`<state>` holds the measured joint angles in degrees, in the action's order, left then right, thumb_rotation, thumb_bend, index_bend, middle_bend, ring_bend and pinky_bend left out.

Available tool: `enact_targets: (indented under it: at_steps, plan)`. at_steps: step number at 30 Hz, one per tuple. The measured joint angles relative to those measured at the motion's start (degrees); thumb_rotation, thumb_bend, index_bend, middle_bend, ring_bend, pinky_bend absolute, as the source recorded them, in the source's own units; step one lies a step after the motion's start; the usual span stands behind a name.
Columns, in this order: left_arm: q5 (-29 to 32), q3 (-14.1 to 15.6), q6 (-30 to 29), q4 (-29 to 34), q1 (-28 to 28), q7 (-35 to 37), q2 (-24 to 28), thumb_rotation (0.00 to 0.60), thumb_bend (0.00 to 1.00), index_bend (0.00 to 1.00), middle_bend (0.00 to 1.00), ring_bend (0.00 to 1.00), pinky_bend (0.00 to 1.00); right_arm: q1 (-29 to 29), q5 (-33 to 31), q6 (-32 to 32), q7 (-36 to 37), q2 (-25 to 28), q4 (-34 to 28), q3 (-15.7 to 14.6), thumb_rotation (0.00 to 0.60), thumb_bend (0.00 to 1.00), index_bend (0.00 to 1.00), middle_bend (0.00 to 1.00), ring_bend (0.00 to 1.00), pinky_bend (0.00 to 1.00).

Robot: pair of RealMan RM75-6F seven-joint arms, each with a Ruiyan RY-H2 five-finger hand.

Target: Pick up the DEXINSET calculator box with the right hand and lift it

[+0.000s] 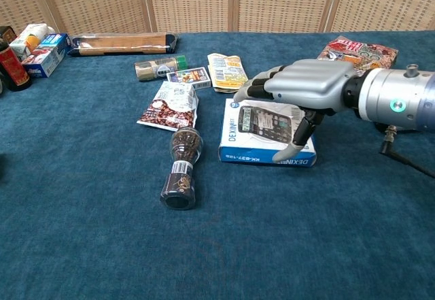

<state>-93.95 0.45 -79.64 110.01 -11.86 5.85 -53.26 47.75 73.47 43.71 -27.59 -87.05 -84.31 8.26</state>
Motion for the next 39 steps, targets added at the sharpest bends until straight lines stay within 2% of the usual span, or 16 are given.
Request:
enact_targets:
  at_steps: [12,17,19,20,21,22,23,24,27,30,33,39]
  plan:
    - [-0.1,0.1,-0.4,-0.7,0.2,1.0,0.1,0.6,0.3,0.0,0.0,0.0,0.0,4.7,-12.9,-4.5,-4.0,-2.8,3.3,1.3,0.41,0.1,0.0,0.0,0.0,0.0]
    - [-0.2,0.2,-0.4,-0.6,0.3,1.0,0.2,0.6,0.3,0.0,0.0,0.0,0.0,6.4,-15.8,-6.1,-3.7,-4.3,7.0,1.1,0.414,0.1,0.0,0.0,0.0,0.0]
    - [-0.3,0.2,-0.6,-0.6,0.4,1.0,0.2,0.6,0.3,0.0,0.0,0.0,0.0,7.0,-16.2,-6.5,-3.1,-4.7,8.3,1.0,0.433,0.11,0.0,0.0,0.0,0.0]
    - [-0.3,0.2,-0.8,-0.6,0.5,1.1,0.3,0.6,0.3,0.0,0.0,0.0,0.0,7.1,-16.2,-6.5,-2.6,-4.8,8.5,0.9,0.457,0.14,0.0,0.0,0.03,0.05]
    - [-0.3,0.2,-0.9,-0.6,0.6,1.1,0.3,0.6,0.3,0.0,0.0,0.0,0.0,7.1,-16.0,-6.4,-1.8,-4.9,8.6,0.9,0.493,0.16,0.0,0.0,0.09,0.14]
    - [-0.2,0.2,-1.0,-0.7,0.6,1.2,0.3,0.6,0.3,0.0,0.0,0.0,0.0,7.0,-15.6,-6.4,-1.2,-4.9,8.6,0.8,0.529,0.18,0.0,0.0,0.17,0.24]
    - [-0.2,0.2,-1.0,-0.7,0.6,1.2,0.2,0.6,0.3,0.0,0.0,0.0,0.0,6.9,-15.2,-6.3,-0.4,-4.9,8.6,0.8,0.567,0.2,0.0,0.01,0.29,0.37]
    - [-0.2,0.1,-1.1,-0.7,0.6,1.3,0.1,0.6,0.3,0.0,0.0,0.0,0.0,6.8,-14.4,-6.1,0.6,-4.9,8.5,0.7,0.592,0.22,0.0,0.06,0.4,0.48]
    - [-0.5,0.1,-0.9,-0.8,0.4,1.3,0.0,0.6,0.3,0.0,0.0,0.0,0.0,6.4,-12.0,-5.6,3.3,-4.9,8.5,0.3,0.6,0.25,0.0,0.25,0.63,0.68]
    - [-0.6,0.0,-0.7,-0.8,0.2,1.2,-0.2,0.6,0.3,0.0,0.0,0.0,0.0,6.0,-10.4,-5.4,6.1,-4.8,8.7,0.1,0.6,0.25,0.0,0.32,0.75,0.77]
    - [-0.5,0.0,-0.6,-0.8,0.1,1.3,-0.2,0.6,0.3,0.0,0.0,0.0,0.0,5.7,-8.7,-5.1,8.7,-4.8,9.2,-0.1,0.6,0.25,0.0,0.39,0.83,0.8]
    - [-0.4,0.1,-0.8,-1.0,0.3,1.4,-0.2,0.6,0.3,0.0,0.0,0.0,0.0,4.9,-5.9,-3.8,12.9,-4.2,9.4,-0.1,0.6,0.25,0.0,0.41,0.86,0.81]
